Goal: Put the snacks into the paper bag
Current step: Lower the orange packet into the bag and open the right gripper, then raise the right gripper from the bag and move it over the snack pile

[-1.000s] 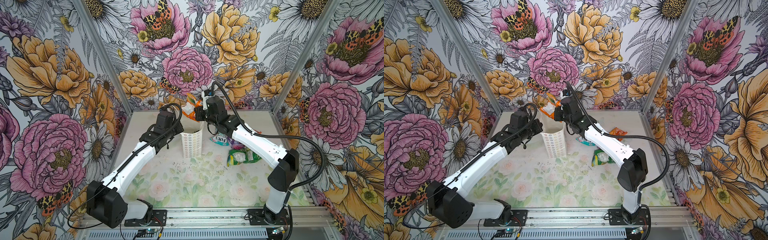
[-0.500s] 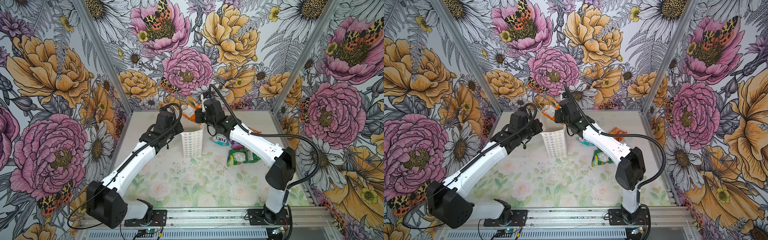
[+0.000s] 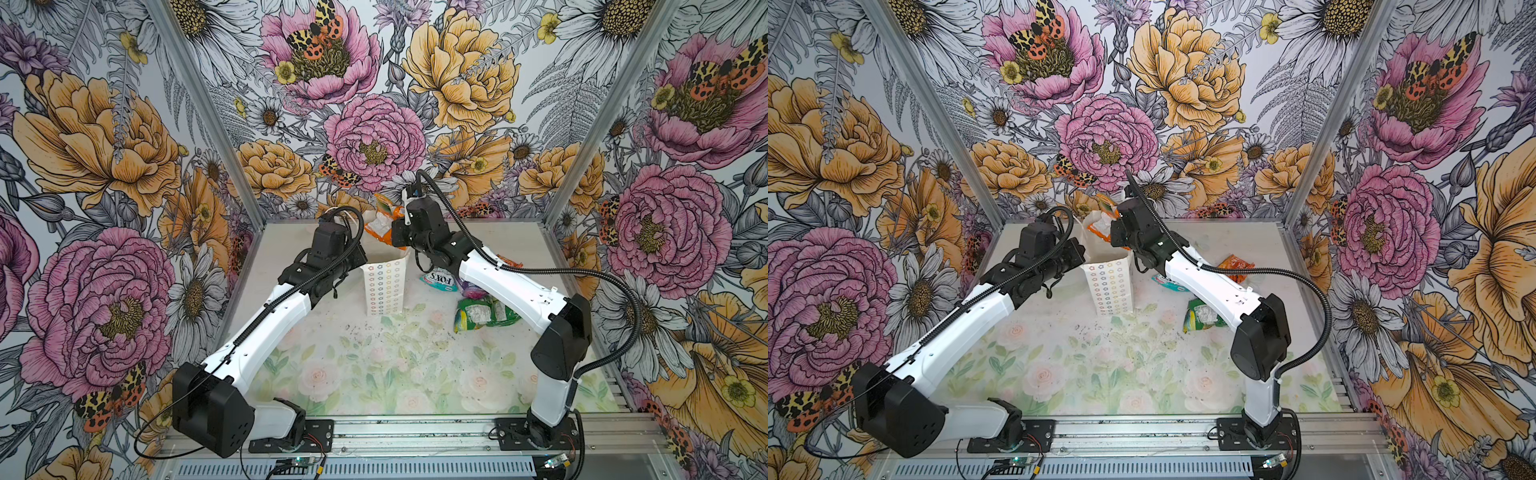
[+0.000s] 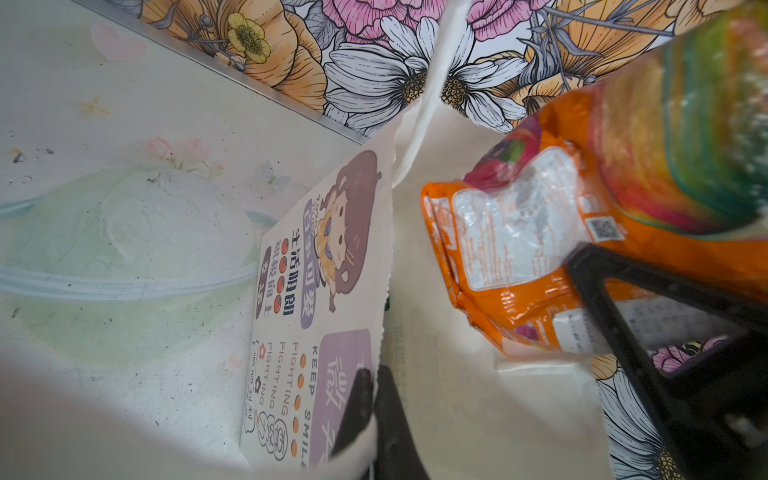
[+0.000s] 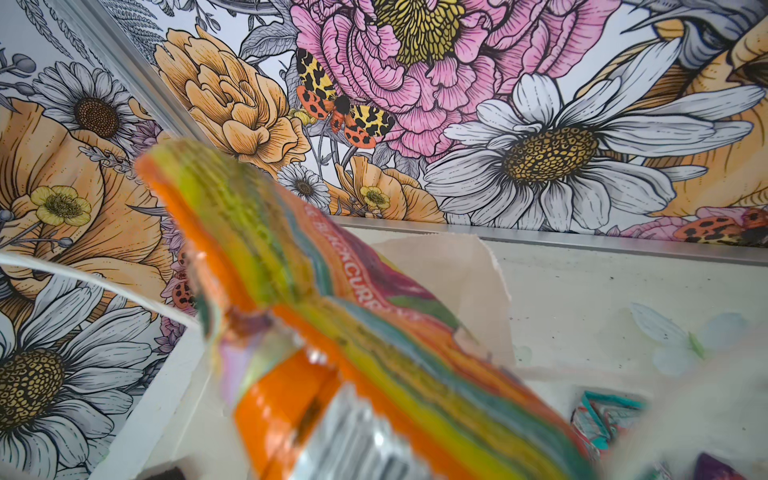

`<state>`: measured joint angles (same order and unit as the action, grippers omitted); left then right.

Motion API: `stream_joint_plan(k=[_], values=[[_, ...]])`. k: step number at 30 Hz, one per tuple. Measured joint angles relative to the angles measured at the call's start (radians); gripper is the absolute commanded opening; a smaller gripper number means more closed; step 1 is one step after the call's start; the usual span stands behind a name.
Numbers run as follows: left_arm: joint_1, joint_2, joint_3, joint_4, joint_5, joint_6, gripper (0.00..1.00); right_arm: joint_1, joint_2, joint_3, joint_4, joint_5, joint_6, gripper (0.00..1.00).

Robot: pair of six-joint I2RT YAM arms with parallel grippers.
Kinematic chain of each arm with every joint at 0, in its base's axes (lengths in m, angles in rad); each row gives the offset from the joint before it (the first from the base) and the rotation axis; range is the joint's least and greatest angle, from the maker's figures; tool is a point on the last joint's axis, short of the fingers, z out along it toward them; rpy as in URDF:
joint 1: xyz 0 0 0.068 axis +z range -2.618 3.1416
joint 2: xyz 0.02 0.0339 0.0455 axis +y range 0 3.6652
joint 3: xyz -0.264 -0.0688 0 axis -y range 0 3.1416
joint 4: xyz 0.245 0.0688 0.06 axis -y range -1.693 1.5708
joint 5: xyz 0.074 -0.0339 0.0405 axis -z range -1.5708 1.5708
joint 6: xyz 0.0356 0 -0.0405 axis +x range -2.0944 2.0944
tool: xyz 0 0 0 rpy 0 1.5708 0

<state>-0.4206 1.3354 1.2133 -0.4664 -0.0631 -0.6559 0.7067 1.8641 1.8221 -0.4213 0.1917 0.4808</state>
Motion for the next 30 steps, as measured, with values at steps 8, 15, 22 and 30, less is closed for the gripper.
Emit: stream_joint_plan(k=[8,15,22,30], values=[[0.0,0.001,0.0,-0.003,0.0,0.0,0.0,0.001,0.0,0.0,0.004,0.007,-0.004,0.32],[0.0,0.002,0.0,-0.003,0.0,0.0,0.0,0.001,-0.014,-0.011,0.005,0.007,-0.004,0.34],[0.0,0.002,0.0,-0.003,0.0,0.0,0.0,0.001,-0.055,-0.024,0.007,0.006,-0.004,0.36],[0.0,0.002,0.0,-0.003,0.0,0.0,0.0,0.001,-0.164,-0.079,0.007,0.003,-0.029,0.4]])
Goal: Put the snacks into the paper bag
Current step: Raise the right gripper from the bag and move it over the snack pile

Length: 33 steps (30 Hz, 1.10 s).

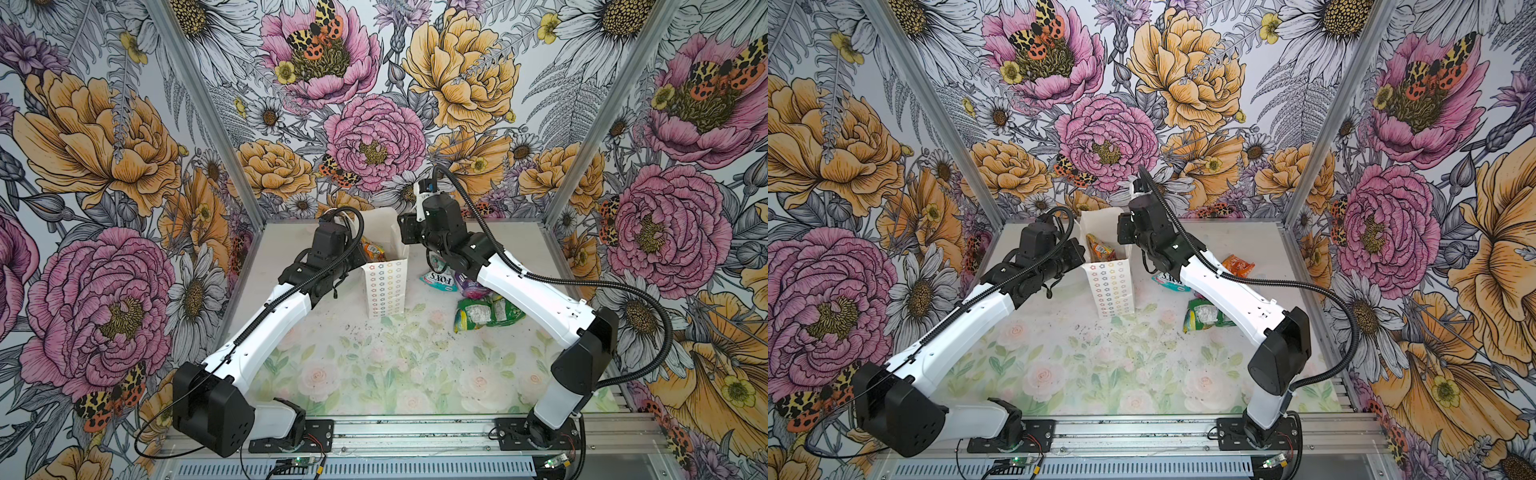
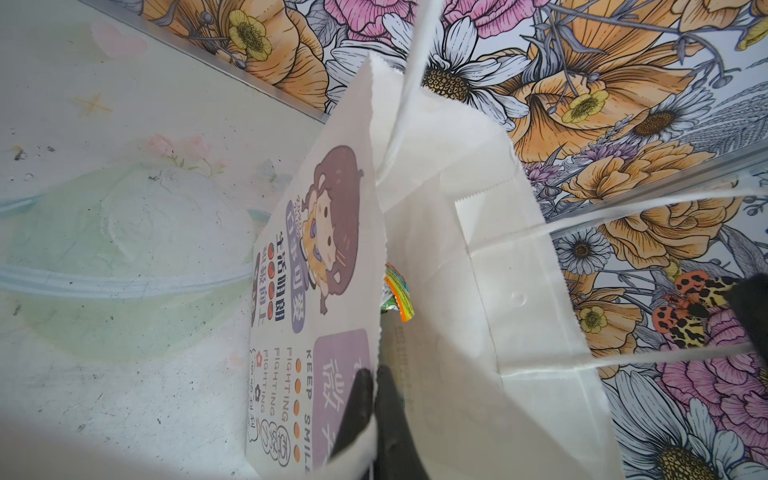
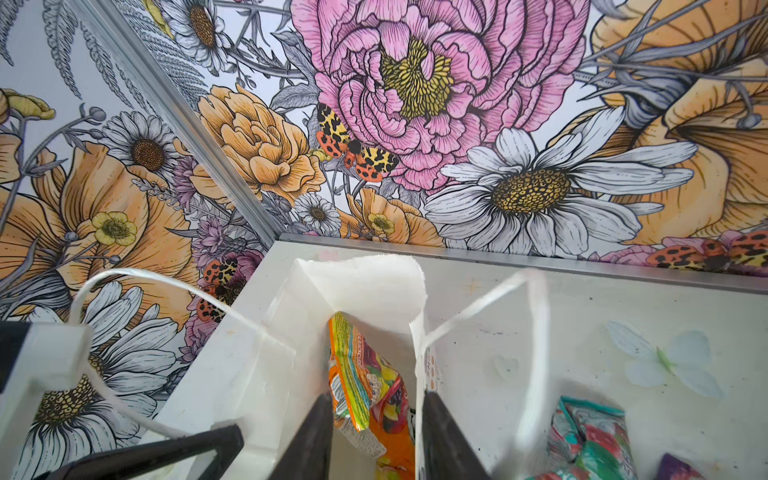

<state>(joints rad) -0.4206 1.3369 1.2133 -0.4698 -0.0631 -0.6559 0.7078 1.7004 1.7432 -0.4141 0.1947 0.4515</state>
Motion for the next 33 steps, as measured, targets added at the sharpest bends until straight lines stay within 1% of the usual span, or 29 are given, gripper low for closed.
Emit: stream_joint_plan(k=[4,9,14,20,23,27,33], values=[[0.0,0.0,0.0,0.0,0.0,0.0,0.0,0.0,-0.07,-0.037,0.0,0.004,-0.02,0.49],[0.0,0.0,0.0,0.0,0.0,0.001,0.0,0.0,-0.172,-0.129,-0.001,0.043,-0.031,0.56],[-0.001,0.0,0.0,0.0,0.0,0.004,0.0,0.0,-0.273,-0.238,-0.009,0.103,-0.034,0.57],[-0.003,0.0,0.0,0.0,0.0,0.003,0.0,-0.001,-0.409,-0.378,-0.027,0.188,-0.003,0.56],[-0.003,0.0,0.0,0.0,0.0,0.003,0.0,-0.01,-0.481,-0.446,-0.05,0.237,0.04,0.56],[-0.003,0.0,0.0,0.0,0.0,0.003,0.0,-0.051,-0.573,-0.542,-0.091,0.289,0.141,0.57],[-0.003,0.0,0.0,0.0,0.0,0.003,0.0,-0.14,-0.726,-0.718,-0.152,0.309,0.327,0.6]])
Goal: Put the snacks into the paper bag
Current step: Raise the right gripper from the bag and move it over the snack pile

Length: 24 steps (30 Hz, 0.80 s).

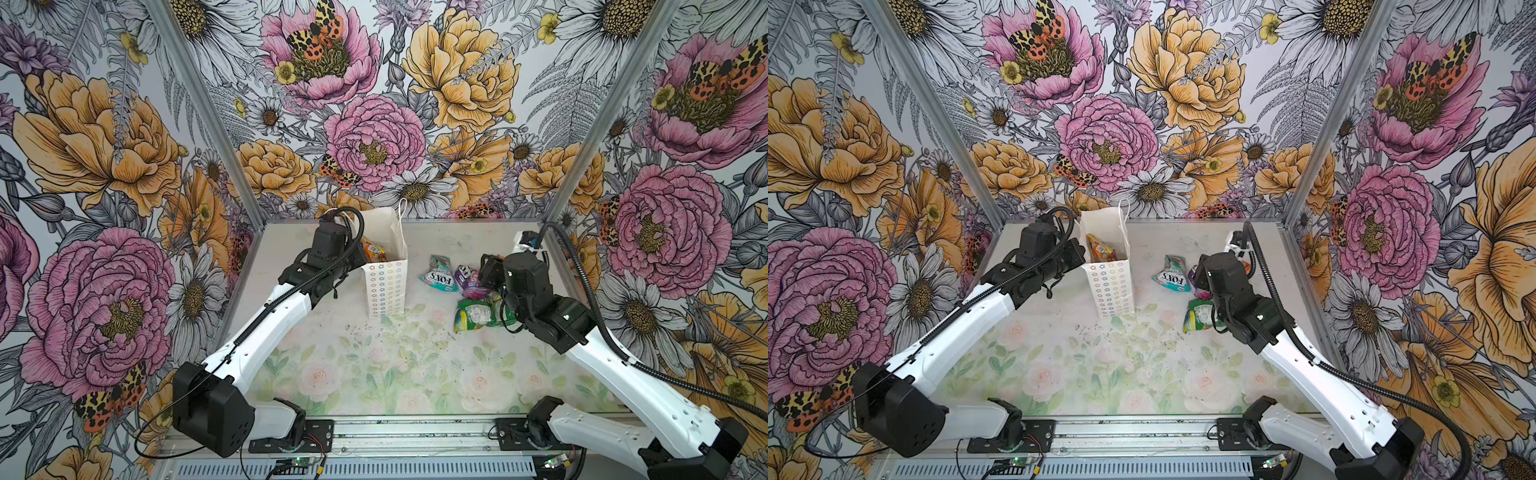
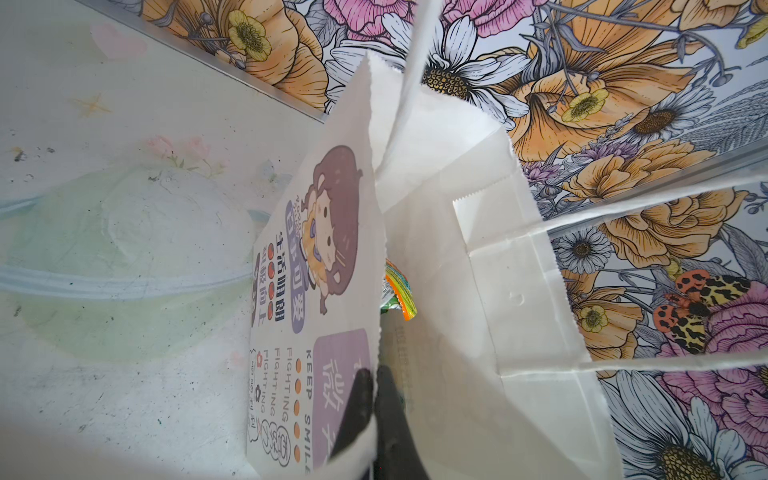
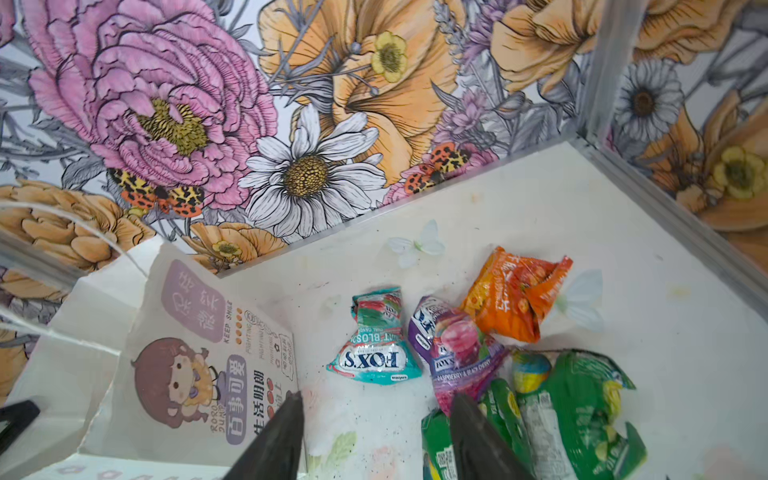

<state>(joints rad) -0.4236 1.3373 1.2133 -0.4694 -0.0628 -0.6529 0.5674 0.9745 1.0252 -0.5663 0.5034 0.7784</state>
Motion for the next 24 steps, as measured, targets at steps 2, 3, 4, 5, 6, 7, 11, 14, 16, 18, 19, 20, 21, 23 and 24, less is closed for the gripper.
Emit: stream_joint_plan(k=[2,3,4,5,6,7,11,14,16,18,19,20,21,23,24], values=[[0.0,0.0,0.0,0.0,0.003,0.0,0.0,-0.026,-0.04,-0.048,-0.016,-0.003,0.053,0.61],[0.0,0.002,0.0,0.001,0.003,0.0,0.0,-0.038,-0.058,-0.071,-0.026,-0.003,0.081,0.61],[0.0,0.003,0.0,0.002,0.003,0.0,0.0,-0.049,-0.074,-0.093,-0.031,-0.005,0.106,0.61],[0.0,0.005,0.0,0.003,0.003,0.0,0.0,-0.056,-0.084,-0.111,-0.036,-0.008,0.126,0.62],[0.0,0.007,0.0,0.005,0.004,0.0,0.0,-0.061,-0.092,-0.127,-0.04,-0.011,0.146,0.62],[0.0,0.008,0.0,0.006,0.004,0.0,0.0,-0.066,-0.096,-0.142,-0.046,-0.018,0.166,0.62],[0.0,0.008,0.0,0.006,0.007,0.0,0.0,-0.085,-0.092,-0.185,-0.059,-0.047,0.219,0.63],[0.0,0.008,0.0,0.006,0.007,0.0,0.0,-0.094,-0.072,-0.201,-0.064,-0.069,0.253,0.64],[0.0,0.008,0.0,0.006,0.007,0.0,0.0,-0.098,-0.056,-0.211,-0.065,-0.085,0.274,0.64],[0.0,0.008,0.0,0.007,0.007,0.0,0.0,-0.101,-0.042,-0.224,-0.066,-0.098,0.291,0.65],[0.0,0.008,0.0,0.007,0.007,0.0,0.0,-0.104,-0.035,-0.23,-0.066,-0.105,0.299,0.65],[0.0,0.008,0.0,0.007,0.007,0.0,0.0,-0.105,-0.029,-0.236,-0.066,-0.111,0.306,0.65],[0.0,0.008,0.0,0.007,0.008,0.0,0.0,-0.105,-0.022,-0.242,-0.066,-0.118,0.314,0.66],[0.0,0.008,0.0,0.008,0.011,0.0,0.0,-0.11,-0.005,-0.254,-0.066,-0.132,0.329,0.66],[0.0,0.008,0.0,0.008,0.012,0.0,0.0,-0.111,0.005,-0.259,-0.066,-0.139,0.334,0.67]])
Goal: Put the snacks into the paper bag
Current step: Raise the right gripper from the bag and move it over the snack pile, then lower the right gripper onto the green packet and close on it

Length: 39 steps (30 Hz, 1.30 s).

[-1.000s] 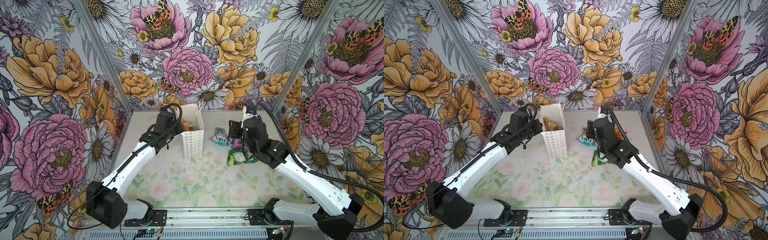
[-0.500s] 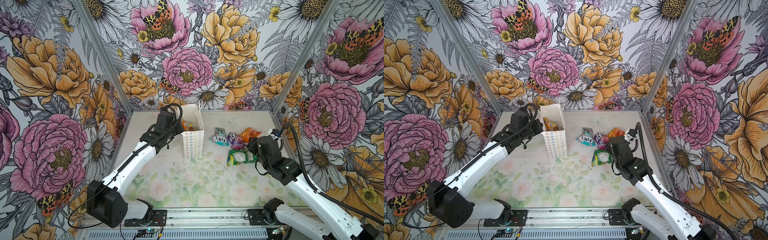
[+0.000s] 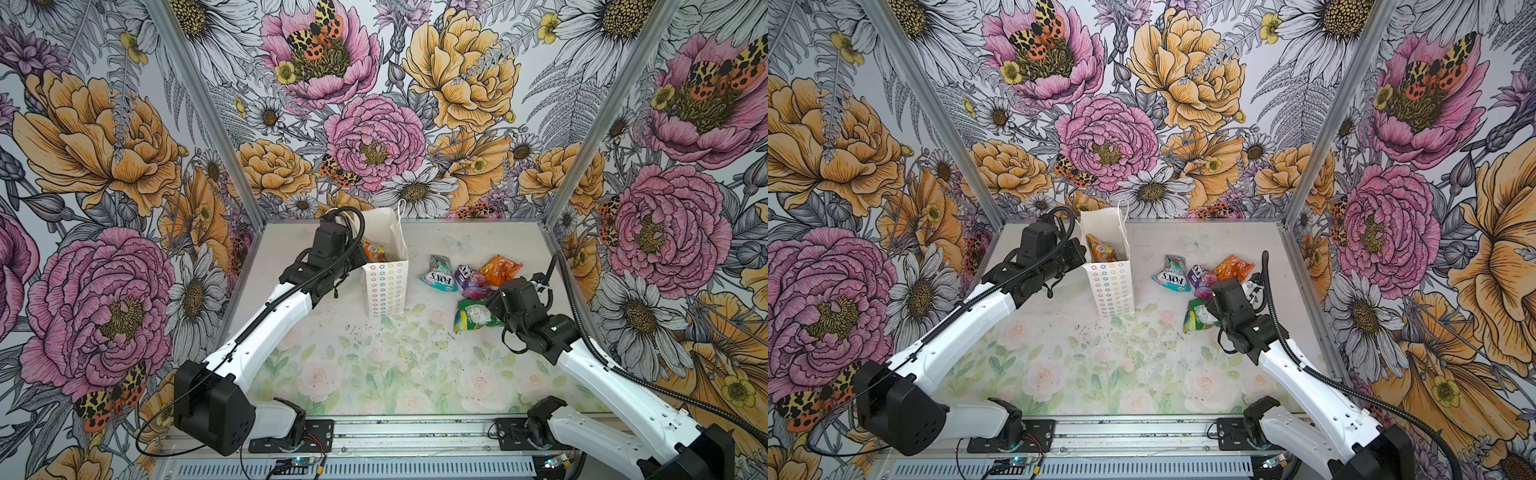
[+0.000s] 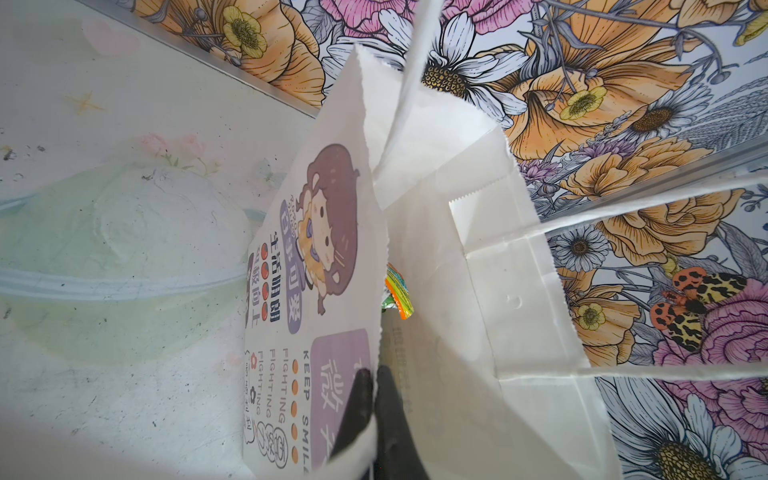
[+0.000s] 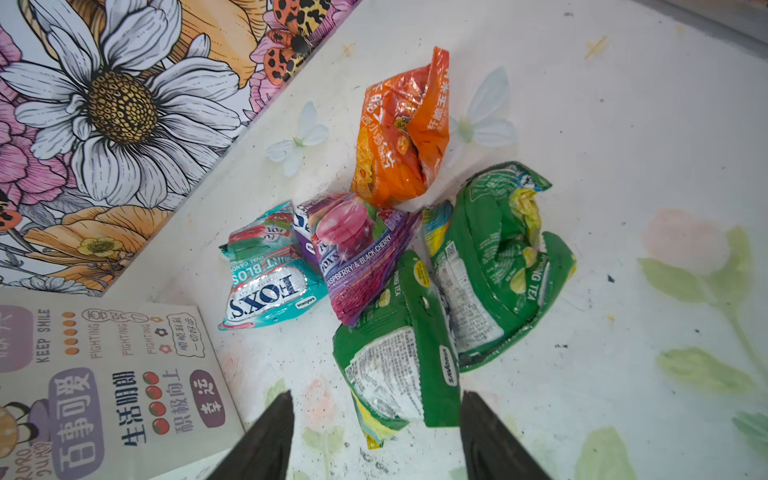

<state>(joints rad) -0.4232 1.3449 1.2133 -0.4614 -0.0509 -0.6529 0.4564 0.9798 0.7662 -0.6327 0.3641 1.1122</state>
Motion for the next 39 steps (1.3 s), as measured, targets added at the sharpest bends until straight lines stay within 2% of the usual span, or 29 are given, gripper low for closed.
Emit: stream_joint_plan(k=[18,27,39], values=[[0.001,0.01,-0.005,0.025,0.015,-0.004,0.0,-0.04,0.204,-0.006,0.023,-0.152,0.046,0.85],[0.001,0.01,-0.01,0.034,0.017,-0.014,0.0,-0.084,0.327,-0.006,0.093,-0.262,0.058,0.87],[0.001,0.01,-0.012,0.037,0.017,-0.022,0.0,-0.136,0.418,-0.006,0.194,-0.333,0.068,0.87]])
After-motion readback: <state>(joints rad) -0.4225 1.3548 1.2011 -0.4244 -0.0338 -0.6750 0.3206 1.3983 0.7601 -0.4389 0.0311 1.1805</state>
